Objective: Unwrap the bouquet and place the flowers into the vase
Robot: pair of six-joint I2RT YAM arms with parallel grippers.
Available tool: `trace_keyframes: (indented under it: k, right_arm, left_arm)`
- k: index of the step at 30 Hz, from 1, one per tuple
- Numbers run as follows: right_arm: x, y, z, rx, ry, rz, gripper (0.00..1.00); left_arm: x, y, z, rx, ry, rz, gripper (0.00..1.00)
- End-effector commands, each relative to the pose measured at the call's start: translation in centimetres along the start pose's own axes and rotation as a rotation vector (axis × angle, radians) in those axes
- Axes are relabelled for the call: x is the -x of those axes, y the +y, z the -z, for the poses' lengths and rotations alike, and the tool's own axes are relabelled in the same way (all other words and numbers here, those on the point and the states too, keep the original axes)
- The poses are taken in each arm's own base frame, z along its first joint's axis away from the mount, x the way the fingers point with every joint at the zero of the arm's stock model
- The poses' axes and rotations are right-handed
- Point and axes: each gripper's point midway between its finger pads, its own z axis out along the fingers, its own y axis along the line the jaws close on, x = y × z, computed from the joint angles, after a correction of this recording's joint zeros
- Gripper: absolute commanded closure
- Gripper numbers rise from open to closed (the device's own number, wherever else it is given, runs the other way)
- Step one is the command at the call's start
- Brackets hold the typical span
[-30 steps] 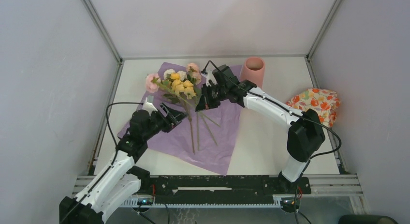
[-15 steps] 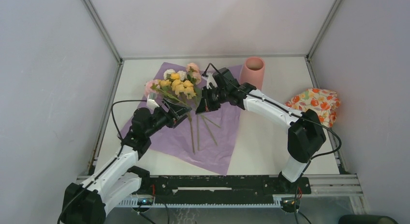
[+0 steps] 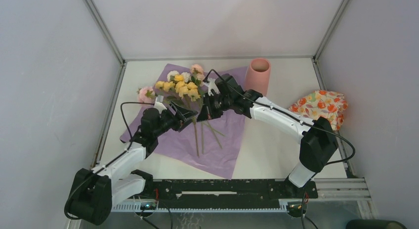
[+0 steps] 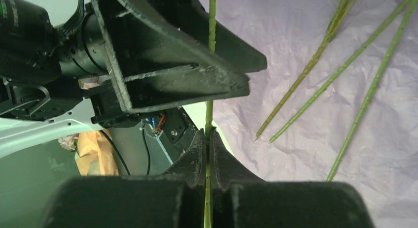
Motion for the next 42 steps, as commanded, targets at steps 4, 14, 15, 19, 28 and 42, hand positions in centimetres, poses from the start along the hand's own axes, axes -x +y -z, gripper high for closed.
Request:
trace_keyframes:
  k: [4, 14, 15, 19, 28, 42]
  right_arm:
    - [0.0, 1.6, 0.6, 0.034, -0.048, 0.036, 1.00]
    - [-1.1, 0.9, -0.1, 0.004, -0.030, 0.039, 1.00]
    - [-1.1, 0.8, -0.1, 0.003, -0.030, 0.039, 1.00]
    - [-1.5, 0.8, -0.3, -0.004, -0.021, 0.044, 1.00]
    - [-2.9, 1.2, -0.6, 0.008, 0.030, 0.060, 0.97]
    - [0.1, 1.3, 3.1, 0.002, -0.086, 0.083, 0.65]
  left_arm:
    - [1.6, -0.4, -0.8, -0.010, -0.029, -0.066, 0.34]
    - [2.3, 0.2, -0.6, 0.050, -0.050, -0.131, 0.62]
    - [2.5, 0.2, -0.5, 0.053, -0.054, -0.140, 0.63]
    - [3.0, 0.2, -0.1, 0.084, -0.076, -0.187, 0.68]
    - [3.9, -0.3, 0.5, 0.099, -0.104, -0.284, 0.80]
    - [3.5, -1.3, 1.3, 0.031, -0.097, -0.430, 0.86]
